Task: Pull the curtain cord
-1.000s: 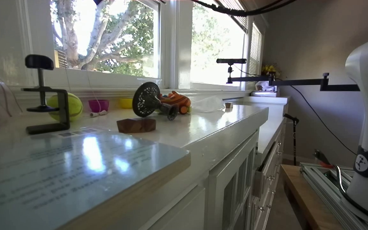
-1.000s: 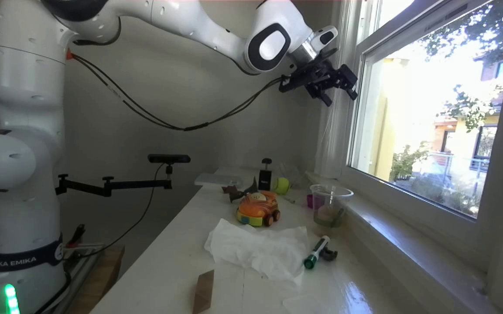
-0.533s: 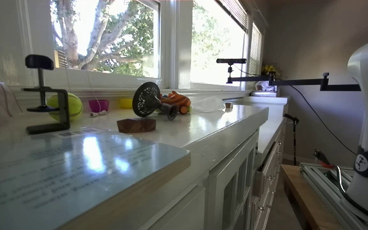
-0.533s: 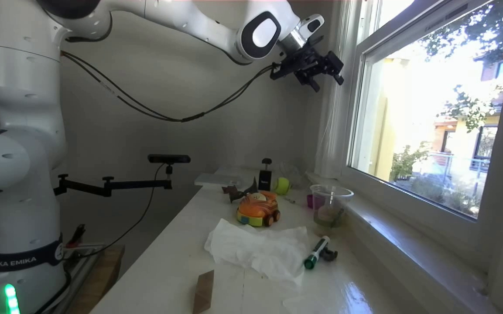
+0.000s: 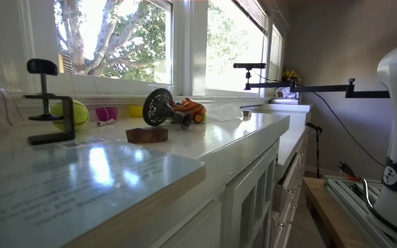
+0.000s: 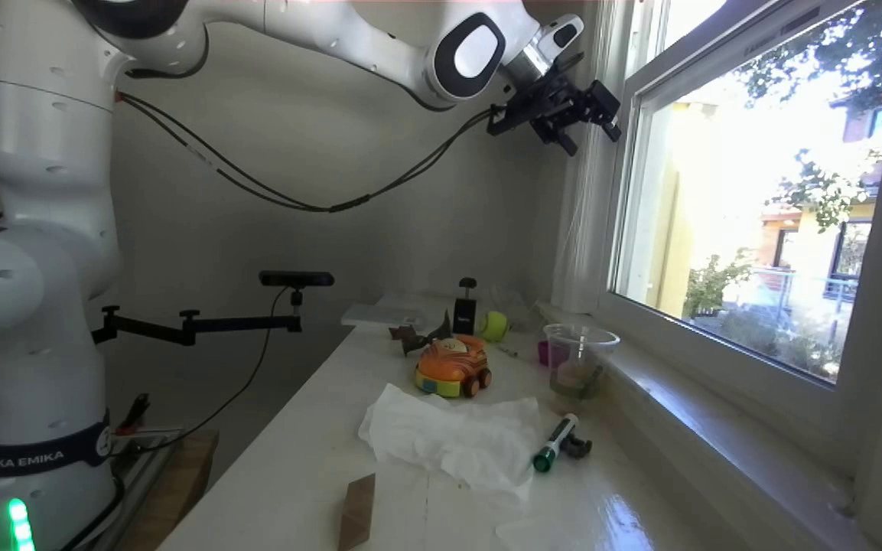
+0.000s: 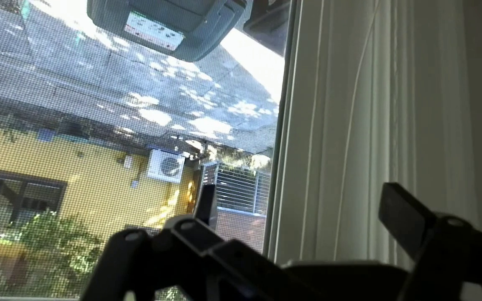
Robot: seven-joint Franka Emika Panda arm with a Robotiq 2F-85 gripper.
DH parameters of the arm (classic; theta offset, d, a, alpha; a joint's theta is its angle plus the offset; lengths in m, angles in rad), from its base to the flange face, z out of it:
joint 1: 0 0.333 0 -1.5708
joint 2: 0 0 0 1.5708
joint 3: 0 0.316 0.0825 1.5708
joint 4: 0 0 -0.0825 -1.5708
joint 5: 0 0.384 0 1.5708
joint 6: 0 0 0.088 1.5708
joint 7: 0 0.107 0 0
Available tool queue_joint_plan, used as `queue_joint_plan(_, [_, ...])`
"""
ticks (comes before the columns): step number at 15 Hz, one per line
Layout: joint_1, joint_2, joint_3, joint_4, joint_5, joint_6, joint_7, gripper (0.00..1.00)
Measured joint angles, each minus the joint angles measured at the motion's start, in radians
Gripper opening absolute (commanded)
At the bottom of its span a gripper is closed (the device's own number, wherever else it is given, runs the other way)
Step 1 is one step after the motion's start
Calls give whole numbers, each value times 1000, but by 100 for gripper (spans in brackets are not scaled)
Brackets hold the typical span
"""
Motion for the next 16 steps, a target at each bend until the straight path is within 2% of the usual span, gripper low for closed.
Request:
queue_joint_plan(4, [-12, 39, 5, 26, 0, 0, 0, 100])
queue_joint_plan(5, [-12, 47, 6, 31, 0, 0, 0, 80])
queue_joint_plan(6, [-12, 54, 6, 37, -1, 0, 2, 74])
queue_joint_plan(7, [-13, 59, 6, 42, -5, 0, 6, 91])
queue_joint_plan(9, [-13, 63, 6, 49, -9, 0, 15, 75])
queue_joint_plan(16, [-13, 63, 6, 52, -10, 0, 19, 74])
